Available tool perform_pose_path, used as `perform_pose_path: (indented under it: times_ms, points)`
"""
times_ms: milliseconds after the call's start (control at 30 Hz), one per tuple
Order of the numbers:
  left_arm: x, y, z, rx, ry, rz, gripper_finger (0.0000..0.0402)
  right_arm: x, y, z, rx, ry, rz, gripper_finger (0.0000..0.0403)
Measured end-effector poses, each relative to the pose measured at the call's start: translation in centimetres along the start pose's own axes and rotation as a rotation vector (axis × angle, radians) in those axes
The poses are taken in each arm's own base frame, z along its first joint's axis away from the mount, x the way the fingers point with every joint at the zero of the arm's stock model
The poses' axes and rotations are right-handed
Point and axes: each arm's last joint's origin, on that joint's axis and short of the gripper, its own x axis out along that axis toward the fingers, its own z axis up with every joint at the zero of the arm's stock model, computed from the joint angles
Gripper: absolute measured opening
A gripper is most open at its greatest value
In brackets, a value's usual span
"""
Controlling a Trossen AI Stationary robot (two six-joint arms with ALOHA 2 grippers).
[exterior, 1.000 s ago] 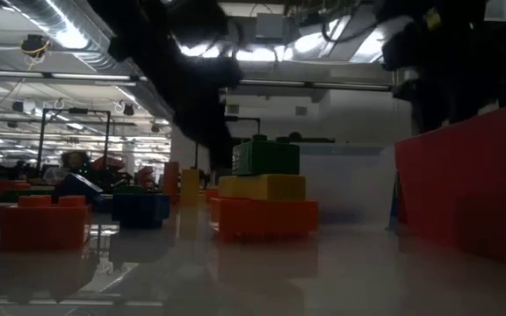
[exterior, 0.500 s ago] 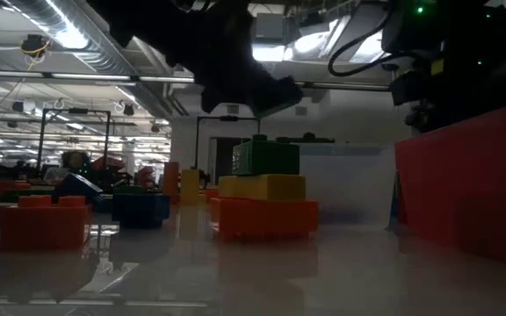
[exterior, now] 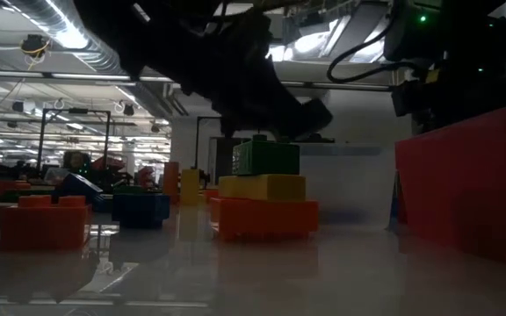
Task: Sort blocks by size
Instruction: Put the green rectangular game piece into the transparent bin, then put the red square block into the red bin
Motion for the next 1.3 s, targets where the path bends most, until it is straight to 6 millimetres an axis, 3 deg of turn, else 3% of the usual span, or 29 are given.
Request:
perform_pose_path:
  times_ms: [200,367,633,1067,1167,1300]
  points:
    - [0.2,0.1,-0.4,-0.002,0.018,0.007,0.0179,0.0,0.1,0.2,-0.001,-0.025,0.006,0.0234]
    - [0.2,0.1,-0.3,-0.006,0.012,0.005,0.0203,0.0,0.1,0.4,-0.002,-0.048,-0.002,0.0234]
    - [0.2,0.1,-0.3,-0.045,0.015,0.006,0.0203,0.1,0.0,0.4,-0.003,-0.053,-0.005,0.0234]
    - [0.2,0.1,-0.3,-0.048,0.014,0.005,0.0205,3.3,-0.6,-1.4,-0.004,-0.090,-0.001,0.0233]
    - [0.2,0.1,-0.3,-0.048,0.013,0.005,0.0205,3.5,-0.7,-1.4,-0.004,-0.107,-0.009,0.0215]
    - [0.2,0.1,-0.3,-0.048,0.012,0.005,0.0205,3.6,-0.7,-1.4,-0.005,-0.114,-0.008,0.0162]
